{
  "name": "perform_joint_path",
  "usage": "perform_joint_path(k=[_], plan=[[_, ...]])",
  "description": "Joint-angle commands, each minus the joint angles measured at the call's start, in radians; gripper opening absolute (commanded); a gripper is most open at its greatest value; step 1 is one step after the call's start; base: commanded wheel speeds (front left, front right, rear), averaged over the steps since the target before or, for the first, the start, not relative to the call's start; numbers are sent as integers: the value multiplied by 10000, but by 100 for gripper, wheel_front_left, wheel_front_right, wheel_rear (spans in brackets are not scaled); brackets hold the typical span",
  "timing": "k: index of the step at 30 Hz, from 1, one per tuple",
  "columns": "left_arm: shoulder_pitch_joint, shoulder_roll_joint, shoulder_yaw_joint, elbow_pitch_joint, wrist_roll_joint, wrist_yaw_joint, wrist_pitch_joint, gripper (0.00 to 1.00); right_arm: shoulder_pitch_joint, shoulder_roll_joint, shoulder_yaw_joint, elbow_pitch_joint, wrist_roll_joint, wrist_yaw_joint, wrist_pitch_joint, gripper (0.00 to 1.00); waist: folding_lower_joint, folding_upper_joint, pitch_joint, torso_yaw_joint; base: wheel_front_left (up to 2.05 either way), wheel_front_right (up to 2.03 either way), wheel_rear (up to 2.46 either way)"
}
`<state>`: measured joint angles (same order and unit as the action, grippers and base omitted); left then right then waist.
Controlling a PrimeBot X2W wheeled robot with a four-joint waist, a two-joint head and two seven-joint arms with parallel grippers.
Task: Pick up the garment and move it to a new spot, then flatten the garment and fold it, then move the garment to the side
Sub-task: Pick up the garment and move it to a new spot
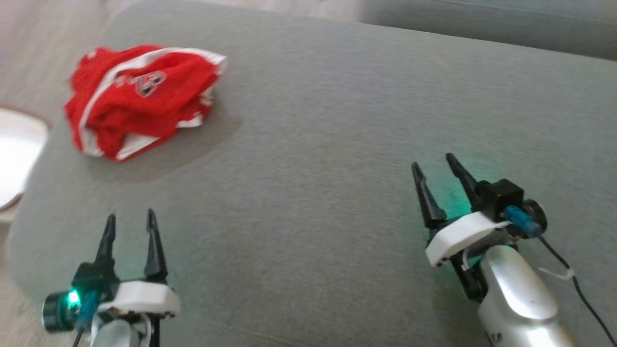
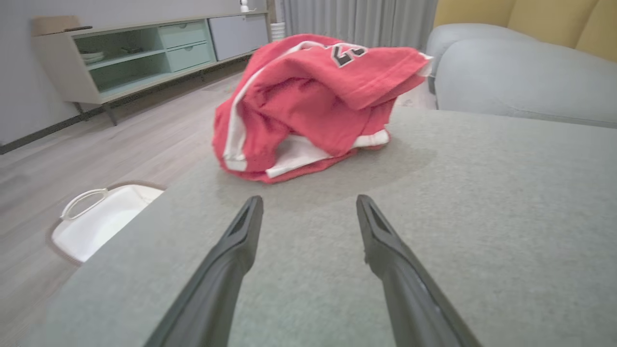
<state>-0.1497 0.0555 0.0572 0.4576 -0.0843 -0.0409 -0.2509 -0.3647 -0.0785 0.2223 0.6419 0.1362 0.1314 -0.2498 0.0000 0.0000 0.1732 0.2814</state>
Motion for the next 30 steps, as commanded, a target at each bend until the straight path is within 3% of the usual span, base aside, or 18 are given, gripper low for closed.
perform_joint_path(k=[1,10,14,20,30], plan=[[90,134,457,-232,-18,14,-109,100,-334,79,408,-210,116,-7,-120,100,0,0,100,575,0,0,0],[125,74,980,-615,-93,-72,-109,100,-446,-80,983,-193,321,-7,-120,100,0,0,348,863,0,0,0],[-370,212,1450,-1189,-362,-320,-109,100,-540,-223,1088,-285,364,-7,-120,100,0,0,643,751,0,0,0],[-1962,1283,1319,-969,-412,-757,-109,100,-869,-504,1244,-585,369,-7,-120,100,0,0,1362,486,0,0,0],[-5342,3573,-547,1595,-1353,-893,432,100,-1438,-869,1560,-1533,282,-7,-120,100,0,0,2624,-254,0,0,0]])
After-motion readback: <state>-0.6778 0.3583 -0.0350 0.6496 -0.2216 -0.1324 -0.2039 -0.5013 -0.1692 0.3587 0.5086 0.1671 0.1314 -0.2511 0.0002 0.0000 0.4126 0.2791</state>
